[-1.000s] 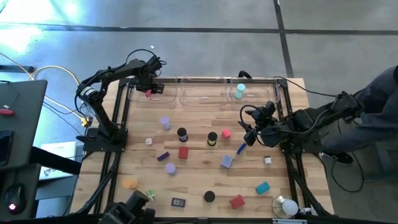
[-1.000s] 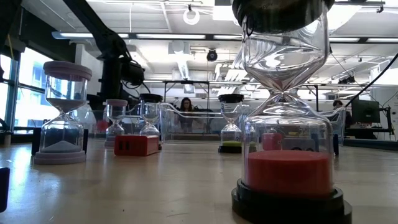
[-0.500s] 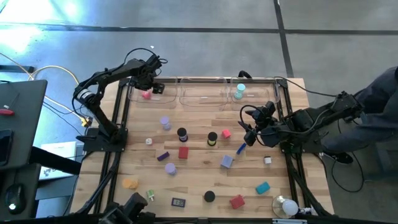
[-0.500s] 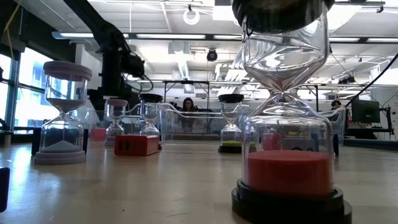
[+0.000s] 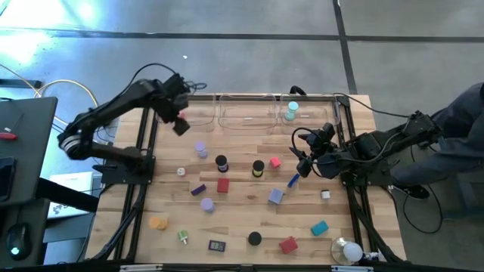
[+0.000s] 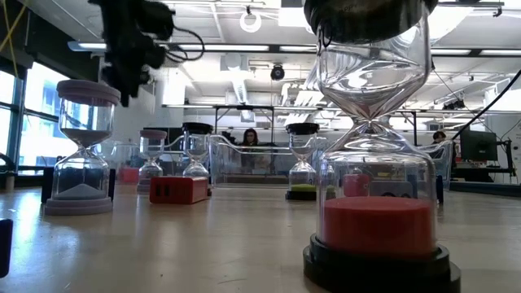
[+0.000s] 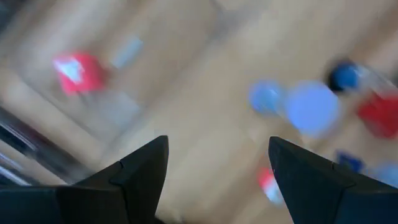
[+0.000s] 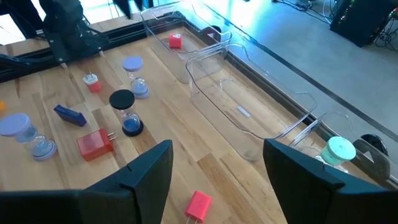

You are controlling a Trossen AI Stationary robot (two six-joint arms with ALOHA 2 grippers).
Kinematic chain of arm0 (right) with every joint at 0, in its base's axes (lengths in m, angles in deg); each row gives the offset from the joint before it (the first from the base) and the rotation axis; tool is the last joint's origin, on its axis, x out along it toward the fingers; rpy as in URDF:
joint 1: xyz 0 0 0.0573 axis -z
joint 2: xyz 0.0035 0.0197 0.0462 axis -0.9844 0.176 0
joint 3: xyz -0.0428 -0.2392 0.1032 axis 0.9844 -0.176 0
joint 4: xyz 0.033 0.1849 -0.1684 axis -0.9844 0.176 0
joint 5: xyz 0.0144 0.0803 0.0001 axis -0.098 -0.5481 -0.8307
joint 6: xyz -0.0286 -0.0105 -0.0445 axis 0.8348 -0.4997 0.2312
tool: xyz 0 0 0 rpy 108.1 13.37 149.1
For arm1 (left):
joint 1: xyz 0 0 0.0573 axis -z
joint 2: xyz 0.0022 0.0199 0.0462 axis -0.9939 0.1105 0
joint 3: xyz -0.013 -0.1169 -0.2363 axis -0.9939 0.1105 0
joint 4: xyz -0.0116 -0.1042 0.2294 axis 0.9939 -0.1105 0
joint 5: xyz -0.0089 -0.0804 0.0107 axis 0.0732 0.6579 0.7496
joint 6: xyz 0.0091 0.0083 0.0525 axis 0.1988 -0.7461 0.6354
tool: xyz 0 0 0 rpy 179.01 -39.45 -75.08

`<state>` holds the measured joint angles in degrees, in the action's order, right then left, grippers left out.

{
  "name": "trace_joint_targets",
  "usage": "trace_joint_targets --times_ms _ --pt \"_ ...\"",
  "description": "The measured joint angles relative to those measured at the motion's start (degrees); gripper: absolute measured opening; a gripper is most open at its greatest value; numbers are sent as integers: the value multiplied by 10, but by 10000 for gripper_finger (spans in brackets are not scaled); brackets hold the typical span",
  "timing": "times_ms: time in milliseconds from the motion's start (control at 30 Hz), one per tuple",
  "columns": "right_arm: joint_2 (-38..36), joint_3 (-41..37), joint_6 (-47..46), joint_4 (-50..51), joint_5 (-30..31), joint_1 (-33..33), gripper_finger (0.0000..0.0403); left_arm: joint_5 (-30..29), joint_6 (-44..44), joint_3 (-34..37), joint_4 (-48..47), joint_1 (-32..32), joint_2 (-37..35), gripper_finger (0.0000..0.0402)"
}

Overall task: Pick & Place Office items
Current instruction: Put the left blue digital clock into the middle transparent bin

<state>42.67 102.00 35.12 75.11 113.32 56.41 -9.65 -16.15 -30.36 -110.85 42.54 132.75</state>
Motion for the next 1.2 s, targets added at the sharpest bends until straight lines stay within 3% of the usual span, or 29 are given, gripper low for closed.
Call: trace_joint_targets --times_ms 267,600,900,1200 --pt "0 0 14 0 -5 0 239 58 -141 0 -47 102 -69 269" --pt "0 0 14 -5 -45 0 239 81 -304 5 -40 286 -70 269" --pt "0 0 14 -18 -83 -6 239 -38 -480 6 14 457 -50 269" --pt "3 0 14 -39 -109 -13 239 -103 -592 6 33 611 4 269"
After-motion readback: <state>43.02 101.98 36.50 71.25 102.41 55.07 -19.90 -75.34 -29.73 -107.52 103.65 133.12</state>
